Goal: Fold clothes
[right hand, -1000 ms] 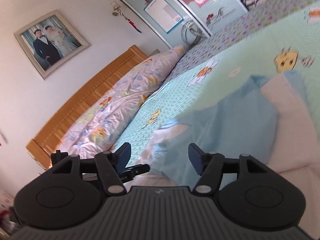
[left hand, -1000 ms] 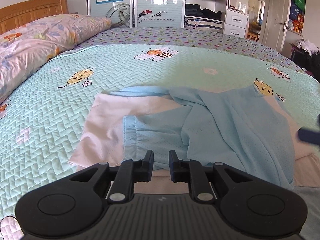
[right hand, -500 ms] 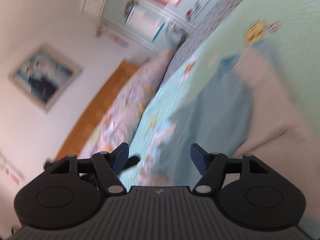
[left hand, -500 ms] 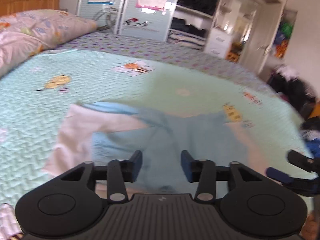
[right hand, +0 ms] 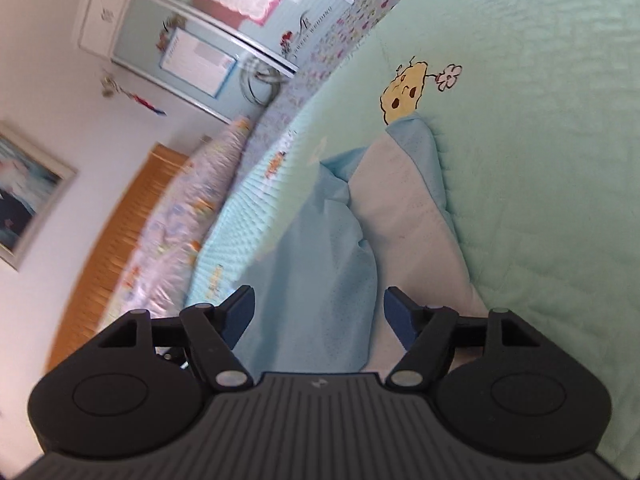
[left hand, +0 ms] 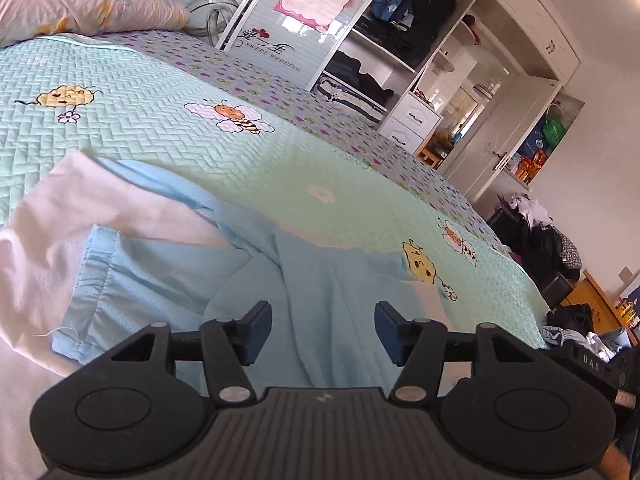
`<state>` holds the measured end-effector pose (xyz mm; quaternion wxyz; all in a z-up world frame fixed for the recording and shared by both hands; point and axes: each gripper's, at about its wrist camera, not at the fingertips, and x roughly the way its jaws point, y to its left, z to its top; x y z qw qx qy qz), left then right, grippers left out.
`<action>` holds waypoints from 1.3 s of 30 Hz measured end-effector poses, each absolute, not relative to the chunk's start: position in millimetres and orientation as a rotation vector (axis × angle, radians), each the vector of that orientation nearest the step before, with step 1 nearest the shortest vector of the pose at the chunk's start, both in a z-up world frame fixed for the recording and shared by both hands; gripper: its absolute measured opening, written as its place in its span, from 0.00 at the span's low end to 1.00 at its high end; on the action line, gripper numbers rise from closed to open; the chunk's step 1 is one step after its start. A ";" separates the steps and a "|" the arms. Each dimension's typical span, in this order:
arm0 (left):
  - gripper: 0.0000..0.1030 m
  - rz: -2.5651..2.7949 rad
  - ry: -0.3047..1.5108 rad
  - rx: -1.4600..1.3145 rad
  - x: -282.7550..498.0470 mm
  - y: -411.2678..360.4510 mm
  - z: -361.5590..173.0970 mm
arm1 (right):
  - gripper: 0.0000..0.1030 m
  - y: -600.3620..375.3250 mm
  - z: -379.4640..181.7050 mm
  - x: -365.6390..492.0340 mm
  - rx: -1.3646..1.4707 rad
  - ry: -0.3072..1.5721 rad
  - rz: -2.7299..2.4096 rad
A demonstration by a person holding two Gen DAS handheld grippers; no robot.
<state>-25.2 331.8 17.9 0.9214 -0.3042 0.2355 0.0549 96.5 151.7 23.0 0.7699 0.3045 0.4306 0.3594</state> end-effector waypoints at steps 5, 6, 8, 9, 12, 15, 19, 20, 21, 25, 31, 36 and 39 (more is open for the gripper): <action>0.62 0.086 0.438 -0.701 -30.2 350.9 -1.1 | 0.76 183.0 30.6 100.2 0.508 0.973 0.697; 0.63 0.079 0.431 -0.720 -31.1 355.1 -3.9 | 0.76 185.5 30.0 99.4 0.486 0.977 0.692; 0.63 0.064 0.427 -0.764 -31.6 363.7 -9.3 | 0.76 183.5 26.3 99.2 0.471 0.977 0.695; 0.63 0.053 0.426 -0.785 -31.6 367.6 -12.0 | 0.76 182.5 25.0 100.0 0.472 0.976 0.703; 0.64 0.034 0.419 -0.832 -32.5 377.2 -17.7 | 0.47 186.1 24.5 100.0 0.477 0.977 0.739; 0.67 0.039 0.404 -0.860 -34.0 384.9 -19.4 | 0.02 189.5 26.7 98.5 0.507 0.962 0.779; 0.70 0.046 0.396 -0.874 -34.1 389.6 -20.7 | 0.02 183.8 39.1 92.3 0.507 0.901 0.768; 0.70 0.048 0.396 -0.874 -33.9 390.1 -20.9 | 0.02 180.9 42.8 91.9 0.491 0.884 0.750; 0.71 0.048 0.398 -0.873 -33.4 389.9 -20.8 | 0.02 177.1 44.9 92.8 0.473 0.873 0.722; 0.72 0.040 0.397 -0.883 -32.3 391.5 -21.2 | 0.02 163.7 37.7 100.8 0.406 0.892 0.625; 0.73 0.026 0.388 -0.915 -32.1 396.9 -23.3 | 0.14 149.9 19.9 100.8 0.438 0.892 0.593; 0.74 0.014 0.374 -0.946 -35.0 399.7 -22.3 | 0.28 133.2 34.1 74.6 0.447 0.768 0.540; 0.74 -0.050 0.387 -1.006 -29.6 399.3 -27.1 | 0.40 130.0 38.8 46.0 0.510 0.667 0.605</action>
